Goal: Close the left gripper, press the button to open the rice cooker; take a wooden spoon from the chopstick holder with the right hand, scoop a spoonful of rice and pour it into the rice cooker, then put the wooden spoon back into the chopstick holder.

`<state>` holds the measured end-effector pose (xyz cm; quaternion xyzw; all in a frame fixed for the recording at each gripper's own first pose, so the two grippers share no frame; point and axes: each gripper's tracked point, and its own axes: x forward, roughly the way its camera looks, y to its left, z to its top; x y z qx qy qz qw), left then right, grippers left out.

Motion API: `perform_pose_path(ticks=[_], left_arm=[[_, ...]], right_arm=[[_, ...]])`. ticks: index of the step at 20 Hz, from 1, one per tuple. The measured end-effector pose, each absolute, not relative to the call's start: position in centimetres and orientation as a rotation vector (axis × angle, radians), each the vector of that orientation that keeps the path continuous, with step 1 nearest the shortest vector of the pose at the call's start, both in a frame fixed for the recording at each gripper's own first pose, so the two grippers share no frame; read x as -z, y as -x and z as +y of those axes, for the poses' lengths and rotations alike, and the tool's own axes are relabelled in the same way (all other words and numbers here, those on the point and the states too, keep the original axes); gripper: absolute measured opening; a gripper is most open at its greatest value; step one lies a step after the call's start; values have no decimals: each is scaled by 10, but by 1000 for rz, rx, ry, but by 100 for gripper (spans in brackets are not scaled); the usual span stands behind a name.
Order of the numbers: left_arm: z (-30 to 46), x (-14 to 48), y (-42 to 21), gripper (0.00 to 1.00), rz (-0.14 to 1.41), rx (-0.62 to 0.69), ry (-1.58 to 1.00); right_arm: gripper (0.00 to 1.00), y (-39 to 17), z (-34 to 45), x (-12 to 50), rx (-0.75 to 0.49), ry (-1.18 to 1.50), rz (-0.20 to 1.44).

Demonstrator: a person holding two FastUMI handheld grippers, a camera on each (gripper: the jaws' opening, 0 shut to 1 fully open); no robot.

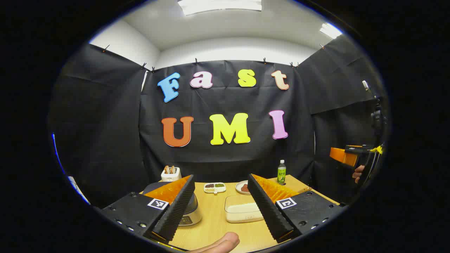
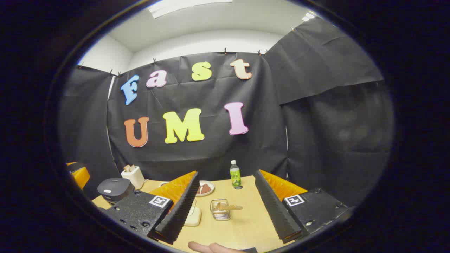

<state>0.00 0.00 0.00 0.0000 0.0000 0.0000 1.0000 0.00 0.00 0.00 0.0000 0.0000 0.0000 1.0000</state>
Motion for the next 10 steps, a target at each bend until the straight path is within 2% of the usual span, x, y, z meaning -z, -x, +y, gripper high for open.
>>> perform_pose_path(ticks=[10], left_arm=[[15, 12, 2, 96, 26, -11, 22]], right_arm=[[100, 34, -27, -5, 30, 44, -22]])
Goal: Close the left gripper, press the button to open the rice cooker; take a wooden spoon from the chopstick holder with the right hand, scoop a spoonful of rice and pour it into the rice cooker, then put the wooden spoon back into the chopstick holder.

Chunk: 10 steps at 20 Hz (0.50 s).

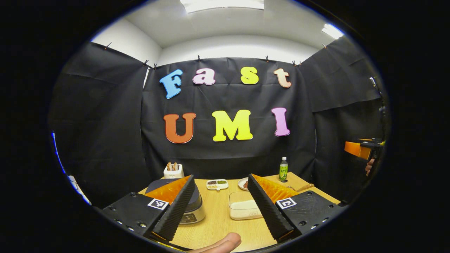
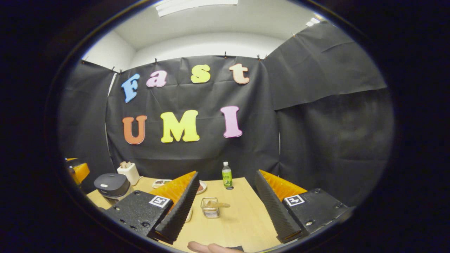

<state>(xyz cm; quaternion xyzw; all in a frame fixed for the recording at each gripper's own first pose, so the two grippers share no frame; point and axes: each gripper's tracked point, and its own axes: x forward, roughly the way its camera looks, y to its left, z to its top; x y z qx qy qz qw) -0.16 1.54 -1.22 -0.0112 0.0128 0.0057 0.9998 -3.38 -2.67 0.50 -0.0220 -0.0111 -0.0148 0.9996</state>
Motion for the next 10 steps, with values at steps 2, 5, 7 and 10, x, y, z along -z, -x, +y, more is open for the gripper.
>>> perform_pose_path(ticks=[2, 5, 7, 10], left_arm=[[19, 18, 2, 96, 36, -11, 31], [27, 15, -1, 96, 36, -21, 61], [32, 15, -1, 96, 34, -22, 70], [42, 12, -1, 96, 31, -32, 74]], right_arm=[[100, 41, -29, -3, 24, 40, -29], [100, 49, -36, -5, 29, 60, -48], [100, 52, -41, -5, 37, 69, -50], [100, 62, -45, -6, 33, 70, -41]])
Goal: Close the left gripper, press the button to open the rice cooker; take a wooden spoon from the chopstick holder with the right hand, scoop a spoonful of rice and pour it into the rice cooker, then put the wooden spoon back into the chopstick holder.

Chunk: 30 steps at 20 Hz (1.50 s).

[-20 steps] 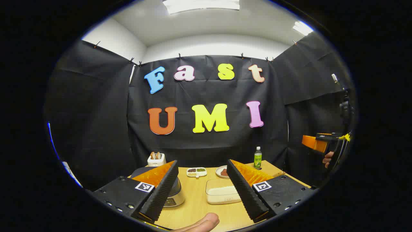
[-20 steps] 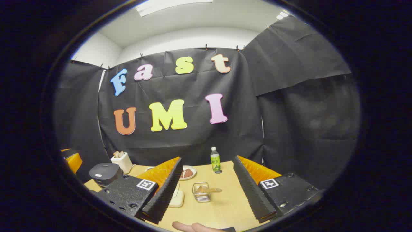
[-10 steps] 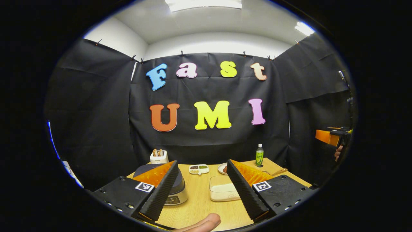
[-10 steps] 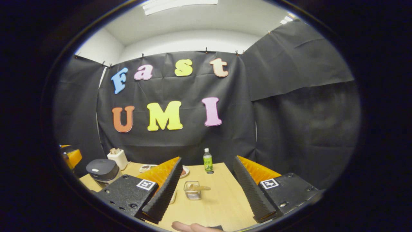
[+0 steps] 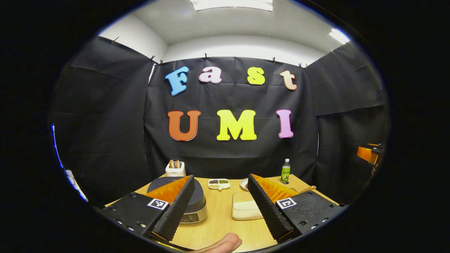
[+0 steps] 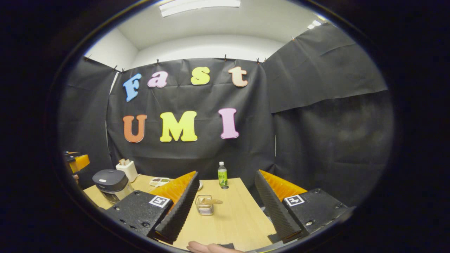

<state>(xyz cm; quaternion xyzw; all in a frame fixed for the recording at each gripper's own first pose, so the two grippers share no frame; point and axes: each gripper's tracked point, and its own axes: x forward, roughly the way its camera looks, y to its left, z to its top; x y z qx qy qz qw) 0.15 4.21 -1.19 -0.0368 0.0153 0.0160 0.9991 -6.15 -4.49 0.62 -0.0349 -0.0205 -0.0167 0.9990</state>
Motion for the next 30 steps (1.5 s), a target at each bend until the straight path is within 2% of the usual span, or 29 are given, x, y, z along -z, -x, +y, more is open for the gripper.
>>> perform_pose_path(ticks=[9, 11, 13, 15, 16, 17, 19, 20, 21, 22, 23, 30], left_arm=[[76, 16, 0, 96, 48, -91, 107], [81, 29, -3, 95, 95, -114, 121], [88, 35, -6, 91, 104, -136, 121], [92, 39, -7, 82, 121, -123, 111], [96, 44, -9, 62, 131, -123, 106], [98, 49, -15, 67, 144, -111, 102], [97, 64, -34, 39, 197, -73, 123], [95, 73, -40, 1, 221, -55, 142], [91, 82, -46, 6, 255, -23, 166], [90, 96, -48, 1, 299, -11, 188], [99, 88, -41, 1, 329, -24, 207], [149, 151, -92, 0, 513, -151, 146]], right_arm=[[99, 69, -47, -12, -1, 49, -81], [99, 69, -48, -10, -8, 43, -84], [100, 69, -47, -6, -15, 44, -84], [99, 69, -44, -5, -23, 45, -90], [100, 70, -43, -3, -25, 48, -92], [100, 70, -41, 0, -29, 53, -92], [100, 68, -37, 7, -38, 62, -83], [100, 67, -35, 11, -42, 65, -77], [100, 66, -33, 15, -47, 68, -70], [100, 64, -31, 20, -52, 73, -61], [100, 62, -30, 24, -55, 80, -52], [100, 52, -42, 41, -21, 78, -53]])
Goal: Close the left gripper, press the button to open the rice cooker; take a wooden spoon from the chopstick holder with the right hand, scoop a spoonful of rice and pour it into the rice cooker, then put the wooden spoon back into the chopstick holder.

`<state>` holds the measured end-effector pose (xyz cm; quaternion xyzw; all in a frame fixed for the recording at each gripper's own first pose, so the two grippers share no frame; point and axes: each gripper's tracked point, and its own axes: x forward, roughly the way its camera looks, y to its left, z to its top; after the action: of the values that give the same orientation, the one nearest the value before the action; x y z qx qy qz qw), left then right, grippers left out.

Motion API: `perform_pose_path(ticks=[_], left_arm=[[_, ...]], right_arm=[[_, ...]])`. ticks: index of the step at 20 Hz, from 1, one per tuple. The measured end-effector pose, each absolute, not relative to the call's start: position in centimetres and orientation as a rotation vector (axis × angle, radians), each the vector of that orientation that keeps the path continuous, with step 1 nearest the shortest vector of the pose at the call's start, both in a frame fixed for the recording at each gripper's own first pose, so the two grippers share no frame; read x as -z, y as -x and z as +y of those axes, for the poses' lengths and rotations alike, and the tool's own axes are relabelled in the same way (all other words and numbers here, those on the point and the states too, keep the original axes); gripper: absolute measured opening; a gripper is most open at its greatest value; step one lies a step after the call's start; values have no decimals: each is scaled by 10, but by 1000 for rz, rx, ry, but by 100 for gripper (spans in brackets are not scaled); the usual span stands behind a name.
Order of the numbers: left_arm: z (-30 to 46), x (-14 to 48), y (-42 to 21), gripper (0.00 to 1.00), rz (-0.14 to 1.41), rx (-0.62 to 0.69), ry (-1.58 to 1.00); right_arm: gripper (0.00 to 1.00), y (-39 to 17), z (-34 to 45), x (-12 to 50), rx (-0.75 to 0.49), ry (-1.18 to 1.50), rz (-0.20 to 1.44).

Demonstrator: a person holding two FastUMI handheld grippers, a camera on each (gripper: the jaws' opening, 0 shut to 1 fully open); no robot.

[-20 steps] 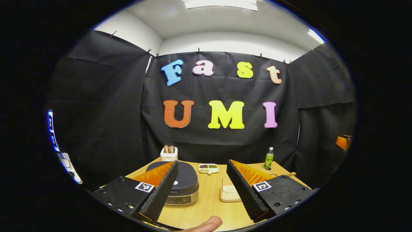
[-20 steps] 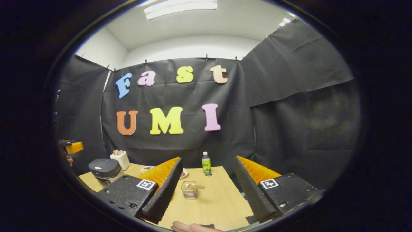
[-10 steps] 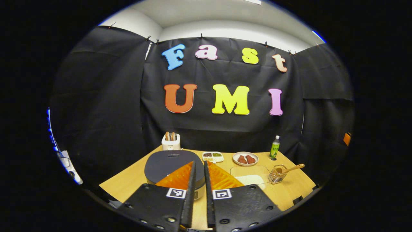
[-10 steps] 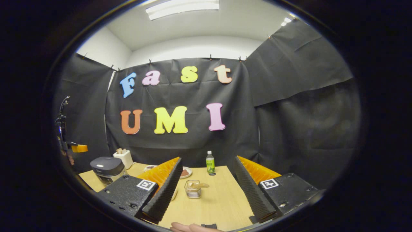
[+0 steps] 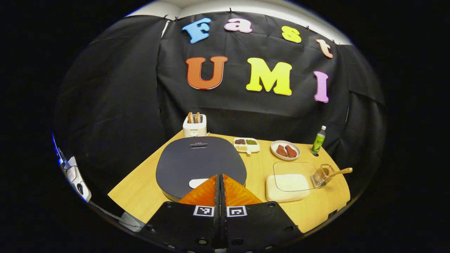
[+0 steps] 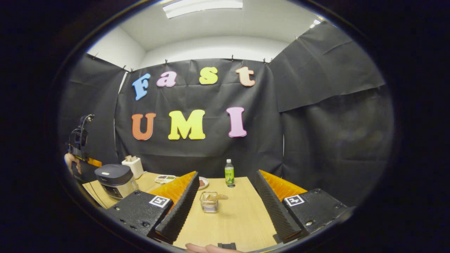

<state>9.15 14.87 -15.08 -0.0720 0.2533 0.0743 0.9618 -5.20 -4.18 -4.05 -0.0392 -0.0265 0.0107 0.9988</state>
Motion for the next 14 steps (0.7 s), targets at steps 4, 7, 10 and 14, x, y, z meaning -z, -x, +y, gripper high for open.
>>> perform_pose_path(ticks=[4, 7, 10, 14], left_arm=[[162, 182, -101, 0, 600, -191, 144], [167, 195, -103, 0, 615, -212, 81], [168, 198, -106, 0, 605, -229, 80], [165, 208, -104, 0, 597, -241, 81]], right_arm=[[100, 47, -44, 58, -25, 62, -17], [100, 47, -43, 65, -36, 80, -31], [99, 45, -39, 79, -42, 102, -27], [100, 42, -28, 98, -64, 98, 20]])
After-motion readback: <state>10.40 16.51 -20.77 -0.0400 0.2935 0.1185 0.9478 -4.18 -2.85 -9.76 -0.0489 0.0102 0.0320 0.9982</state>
